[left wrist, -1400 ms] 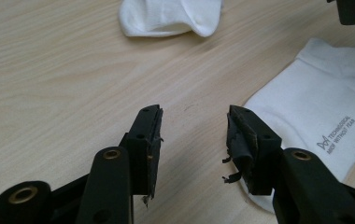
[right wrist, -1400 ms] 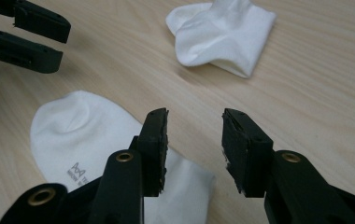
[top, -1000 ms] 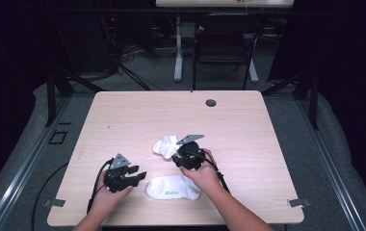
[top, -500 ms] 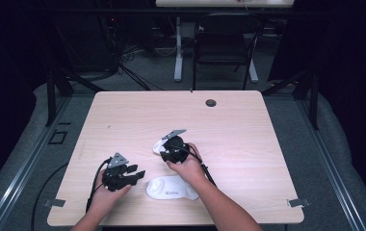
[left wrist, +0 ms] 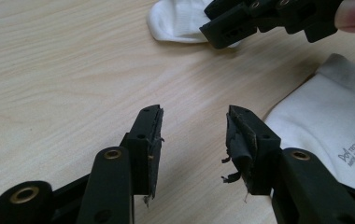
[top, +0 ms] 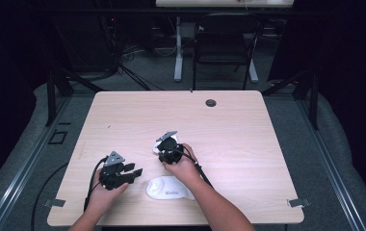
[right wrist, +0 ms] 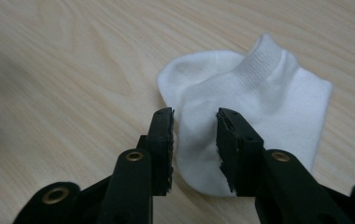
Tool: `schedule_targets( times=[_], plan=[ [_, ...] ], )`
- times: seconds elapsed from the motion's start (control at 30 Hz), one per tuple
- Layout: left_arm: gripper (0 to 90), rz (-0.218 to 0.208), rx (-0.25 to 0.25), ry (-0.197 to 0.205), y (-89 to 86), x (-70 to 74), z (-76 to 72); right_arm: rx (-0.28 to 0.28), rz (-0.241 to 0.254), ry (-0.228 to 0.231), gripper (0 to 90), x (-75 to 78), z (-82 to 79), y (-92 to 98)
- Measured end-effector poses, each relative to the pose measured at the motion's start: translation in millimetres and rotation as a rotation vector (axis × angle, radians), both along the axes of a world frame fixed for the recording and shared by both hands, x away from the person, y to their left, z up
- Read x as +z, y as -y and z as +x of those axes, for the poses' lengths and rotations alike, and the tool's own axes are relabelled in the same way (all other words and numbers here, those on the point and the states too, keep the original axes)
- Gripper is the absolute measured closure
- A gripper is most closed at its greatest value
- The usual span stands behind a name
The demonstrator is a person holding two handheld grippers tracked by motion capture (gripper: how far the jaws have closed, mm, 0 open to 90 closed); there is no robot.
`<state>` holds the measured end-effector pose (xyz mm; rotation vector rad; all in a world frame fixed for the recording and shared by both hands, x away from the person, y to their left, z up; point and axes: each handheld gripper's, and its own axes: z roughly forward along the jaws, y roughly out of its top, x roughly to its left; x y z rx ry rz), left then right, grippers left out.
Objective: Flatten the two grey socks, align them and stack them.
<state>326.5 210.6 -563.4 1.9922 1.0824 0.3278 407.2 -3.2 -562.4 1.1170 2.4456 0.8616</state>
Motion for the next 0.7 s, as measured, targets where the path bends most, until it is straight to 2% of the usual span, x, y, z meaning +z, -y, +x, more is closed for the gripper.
schedule_targets(
  times=[0.1,0.17,0.23,0.3,0.43,0.53,0.6,0.7],
  plan=[
    [55.7,0.003,-0.003,0.001,-0.2,-0.3,0.5,-0.027,0.009,0.008,77.2,-2.7,0.0,-1.0],
    [55.7,0.004,-0.002,0.001,-0.1,-0.5,0.6,-0.022,-0.026,-0.006,83.0,0.6,0.2,1.3],
    [55.7,0.004,-0.001,0.0,-0.1,-0.5,0.7,-0.028,-0.019,-0.003,86.8,1.0,-0.3,1.8],
    [55.7,0.004,0.0,0.0,-0.2,-0.6,0.8,-0.025,-0.016,-0.009,87.7,2.0,-0.5,3.0],
    [55.7,0.011,-0.005,-0.008,0.0,-0.4,1.2,-0.042,0.029,-0.021,88.8,5.6,-3.1,6.3],
    [55.7,0.015,-0.006,-0.004,0.6,-0.8,1.3,-0.036,0.032,-0.032,89.0,9.1,-5.2,7.9],
    [55.7,0.013,-0.006,0.0,1.5,-1.1,1.4,-0.05,0.076,-0.029,89.0,12.7,-11.3,8.6],
    [55.8,0.011,-0.003,0.001,2.9,-1.0,1.2,-0.04,0.083,-0.036,89.0,16.8,-15.5,10.6]
  ],
)
